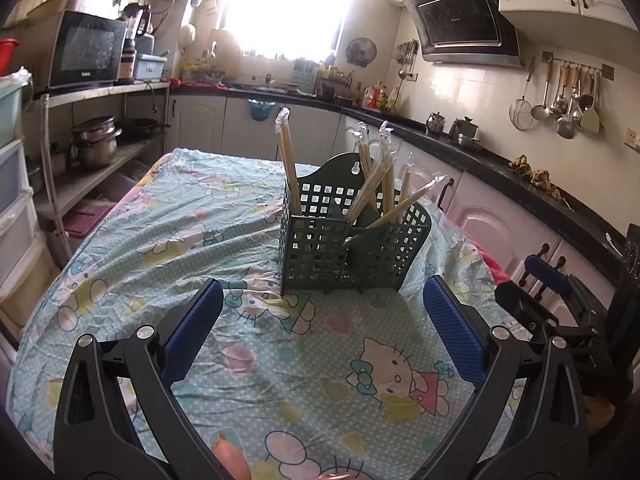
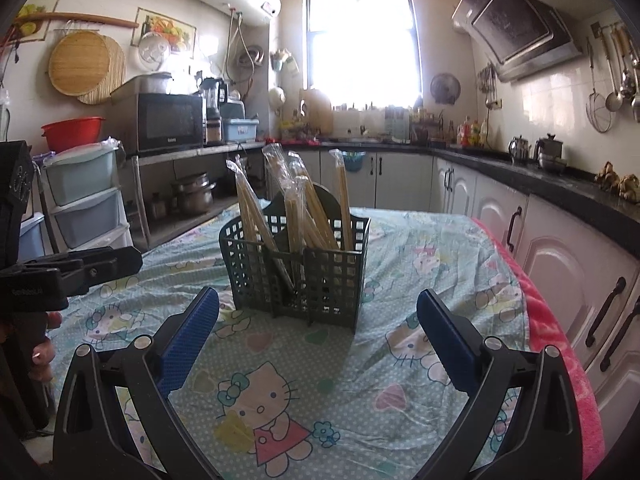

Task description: Organize utensils

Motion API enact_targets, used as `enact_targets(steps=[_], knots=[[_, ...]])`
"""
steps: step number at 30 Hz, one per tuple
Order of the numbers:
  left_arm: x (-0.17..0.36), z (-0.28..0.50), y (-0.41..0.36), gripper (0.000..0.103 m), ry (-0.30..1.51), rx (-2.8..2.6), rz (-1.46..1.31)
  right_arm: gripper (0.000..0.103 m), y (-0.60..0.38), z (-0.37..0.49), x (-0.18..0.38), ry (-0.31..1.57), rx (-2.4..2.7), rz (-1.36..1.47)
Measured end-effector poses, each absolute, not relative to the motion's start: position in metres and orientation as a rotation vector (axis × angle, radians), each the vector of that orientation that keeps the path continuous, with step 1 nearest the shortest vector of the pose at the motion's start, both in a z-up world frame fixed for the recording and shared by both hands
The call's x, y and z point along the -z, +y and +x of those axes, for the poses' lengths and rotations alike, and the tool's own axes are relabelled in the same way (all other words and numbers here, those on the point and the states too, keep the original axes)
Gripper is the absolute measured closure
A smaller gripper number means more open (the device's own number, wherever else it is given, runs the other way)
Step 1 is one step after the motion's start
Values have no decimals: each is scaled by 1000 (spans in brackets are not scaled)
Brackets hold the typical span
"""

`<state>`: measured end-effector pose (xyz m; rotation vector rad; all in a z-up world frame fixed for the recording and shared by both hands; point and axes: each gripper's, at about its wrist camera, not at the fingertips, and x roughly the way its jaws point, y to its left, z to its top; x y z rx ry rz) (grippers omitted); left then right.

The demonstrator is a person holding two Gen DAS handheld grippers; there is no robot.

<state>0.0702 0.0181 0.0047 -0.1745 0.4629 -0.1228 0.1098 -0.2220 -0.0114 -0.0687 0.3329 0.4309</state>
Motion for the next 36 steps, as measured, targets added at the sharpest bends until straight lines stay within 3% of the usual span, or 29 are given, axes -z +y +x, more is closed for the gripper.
enact_targets(steps=[36], knots=[[10, 57, 18, 11, 378, 50, -163, 6, -233, 93, 36, 231, -311, -39]])
